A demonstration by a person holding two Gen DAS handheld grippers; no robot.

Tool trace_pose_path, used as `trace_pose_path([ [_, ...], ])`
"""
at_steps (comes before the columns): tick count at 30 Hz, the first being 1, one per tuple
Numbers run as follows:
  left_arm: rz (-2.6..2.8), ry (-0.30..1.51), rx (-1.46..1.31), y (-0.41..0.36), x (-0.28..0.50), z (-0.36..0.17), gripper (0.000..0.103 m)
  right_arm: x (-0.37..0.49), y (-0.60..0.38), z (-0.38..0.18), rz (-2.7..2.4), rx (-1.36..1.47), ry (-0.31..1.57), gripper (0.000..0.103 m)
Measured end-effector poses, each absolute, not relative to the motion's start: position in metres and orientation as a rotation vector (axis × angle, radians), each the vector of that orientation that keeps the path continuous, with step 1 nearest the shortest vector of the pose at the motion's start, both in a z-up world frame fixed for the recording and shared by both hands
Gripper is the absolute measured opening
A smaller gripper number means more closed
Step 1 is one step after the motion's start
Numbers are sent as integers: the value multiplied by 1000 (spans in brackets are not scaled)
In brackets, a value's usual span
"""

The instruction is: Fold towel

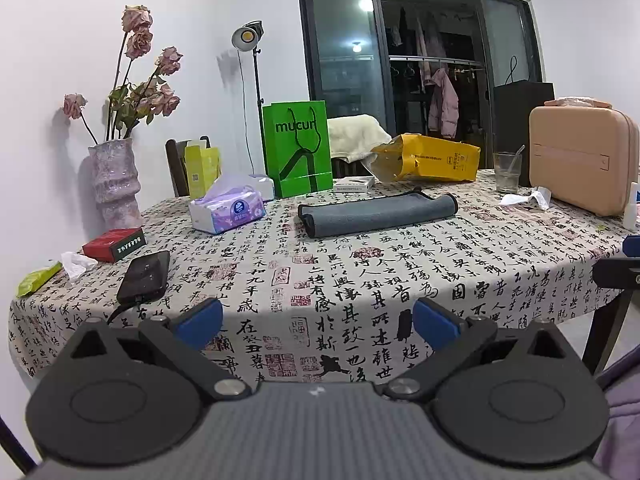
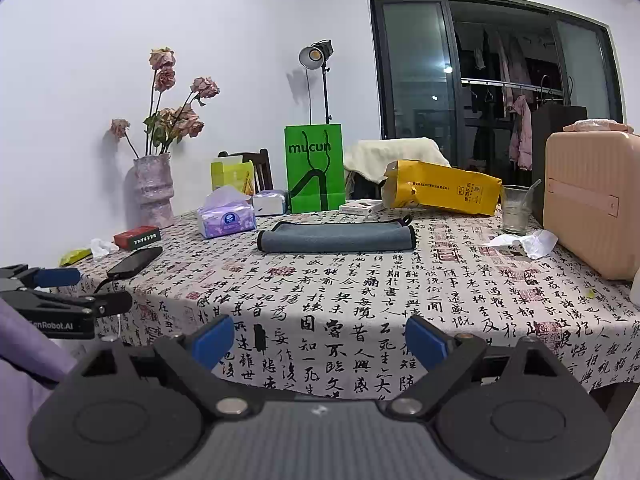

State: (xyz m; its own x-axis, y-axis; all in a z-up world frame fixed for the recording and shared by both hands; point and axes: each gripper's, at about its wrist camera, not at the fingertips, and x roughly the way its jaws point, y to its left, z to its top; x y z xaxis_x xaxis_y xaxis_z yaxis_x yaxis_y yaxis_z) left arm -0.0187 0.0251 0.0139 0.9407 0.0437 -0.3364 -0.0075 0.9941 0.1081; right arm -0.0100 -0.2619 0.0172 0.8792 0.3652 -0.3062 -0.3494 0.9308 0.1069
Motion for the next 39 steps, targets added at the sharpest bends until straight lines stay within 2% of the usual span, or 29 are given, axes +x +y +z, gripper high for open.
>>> trace_pose_path([
  [39, 27, 336, 117, 23, -18, 18, 103, -9, -262, 16, 370, 55, 332, 93],
])
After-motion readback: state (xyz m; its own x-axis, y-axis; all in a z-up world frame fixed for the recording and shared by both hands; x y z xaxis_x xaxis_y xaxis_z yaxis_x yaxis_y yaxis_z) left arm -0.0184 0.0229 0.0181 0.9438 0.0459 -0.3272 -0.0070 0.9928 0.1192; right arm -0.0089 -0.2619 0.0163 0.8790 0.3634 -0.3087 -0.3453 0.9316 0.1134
